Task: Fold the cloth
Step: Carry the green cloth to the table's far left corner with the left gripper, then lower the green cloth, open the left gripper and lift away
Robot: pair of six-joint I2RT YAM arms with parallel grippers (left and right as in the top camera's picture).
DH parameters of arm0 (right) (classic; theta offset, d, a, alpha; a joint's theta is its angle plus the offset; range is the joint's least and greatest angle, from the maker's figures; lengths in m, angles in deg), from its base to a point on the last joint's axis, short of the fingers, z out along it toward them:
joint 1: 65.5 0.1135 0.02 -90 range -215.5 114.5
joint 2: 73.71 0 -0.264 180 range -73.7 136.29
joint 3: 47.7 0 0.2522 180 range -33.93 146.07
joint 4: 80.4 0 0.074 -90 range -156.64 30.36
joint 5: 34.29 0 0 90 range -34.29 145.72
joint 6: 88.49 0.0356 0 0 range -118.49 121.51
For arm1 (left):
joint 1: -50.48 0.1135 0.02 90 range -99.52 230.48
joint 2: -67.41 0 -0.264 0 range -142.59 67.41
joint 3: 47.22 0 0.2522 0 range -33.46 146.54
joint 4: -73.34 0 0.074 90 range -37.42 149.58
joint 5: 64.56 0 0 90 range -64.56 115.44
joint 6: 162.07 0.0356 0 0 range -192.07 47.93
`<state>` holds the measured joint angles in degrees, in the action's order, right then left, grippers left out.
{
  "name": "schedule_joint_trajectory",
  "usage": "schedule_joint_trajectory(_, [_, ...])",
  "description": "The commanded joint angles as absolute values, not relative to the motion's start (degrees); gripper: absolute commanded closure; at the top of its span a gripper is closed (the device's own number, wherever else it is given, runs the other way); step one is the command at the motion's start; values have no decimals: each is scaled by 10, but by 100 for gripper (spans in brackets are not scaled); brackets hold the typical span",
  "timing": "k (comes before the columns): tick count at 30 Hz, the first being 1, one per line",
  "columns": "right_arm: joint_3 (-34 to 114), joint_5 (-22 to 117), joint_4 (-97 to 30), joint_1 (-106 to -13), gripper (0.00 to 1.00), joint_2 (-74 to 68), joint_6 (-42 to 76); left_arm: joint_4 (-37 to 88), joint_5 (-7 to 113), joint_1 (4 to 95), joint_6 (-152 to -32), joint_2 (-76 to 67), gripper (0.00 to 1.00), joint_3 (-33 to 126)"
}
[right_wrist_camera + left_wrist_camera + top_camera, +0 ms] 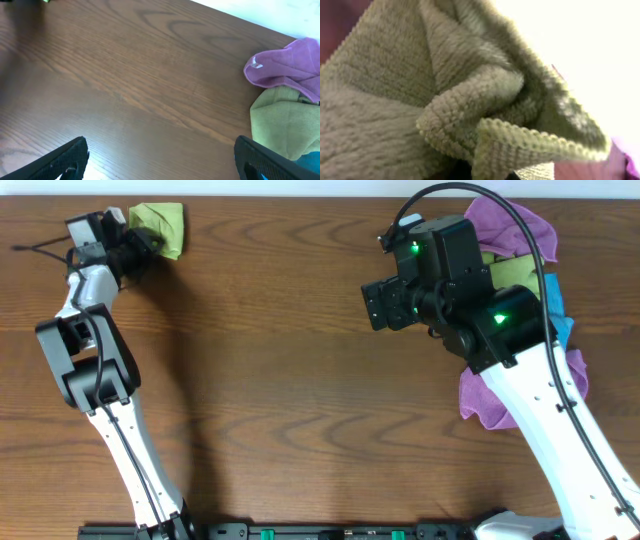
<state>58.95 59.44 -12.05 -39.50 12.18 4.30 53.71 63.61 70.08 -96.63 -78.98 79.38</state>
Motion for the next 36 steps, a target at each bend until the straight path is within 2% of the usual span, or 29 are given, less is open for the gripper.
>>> schedule_joint_trajectory(1, [591, 600, -121, -401, 7, 125, 58, 507, 618, 705, -886, -794, 94, 831])
schedule_joint_trajectory(5, [591, 600, -121, -401, 7, 125, 64, 466, 592, 705, -863, -794, 94, 840])
schedule_joint_trajectory(7, [591, 600, -121, -401, 7, 125, 66, 455, 583, 705, -862, -794, 91, 840])
schedule_joint_trajectory(8, [591, 600, -121, -401, 7, 125, 66, 452, 580, 705, -862, -794, 79, 840])
schedule_joint_trajectory(10, [591, 600, -121, -401, 7, 125, 66, 447, 580, 705, -862, -794, 43, 840])
schedule_joint_trajectory(12, [591, 600, -120, -401, 7, 125, 67, 440, 580, 705, -862, -794, 21, 840])
schedule_joint_trajectory(13, [591, 600, -120, -401, 7, 125, 67, 435, 581, 705, -862, -794, 2, 841])
schedule_joint_trajectory(14, [591, 600, -120, -401, 7, 125, 67, 430, 581, 705, -862, -794, 5, 841])
schedule_joint_trajectory(25, [591, 600, -118, -401, 7, 125, 66, 341, 576, 705, -862, -761, 5, 841])
schedule_joint_trajectory(30, [591, 600, -118, -401, 7, 125, 66, 266, 512, 705, -862, -710, 5, 841])
schedule_joint_trajectory(36, [591, 600, -121, -401, 7, 125, 66, 235, 469, 705, -857, -666, 5, 841])
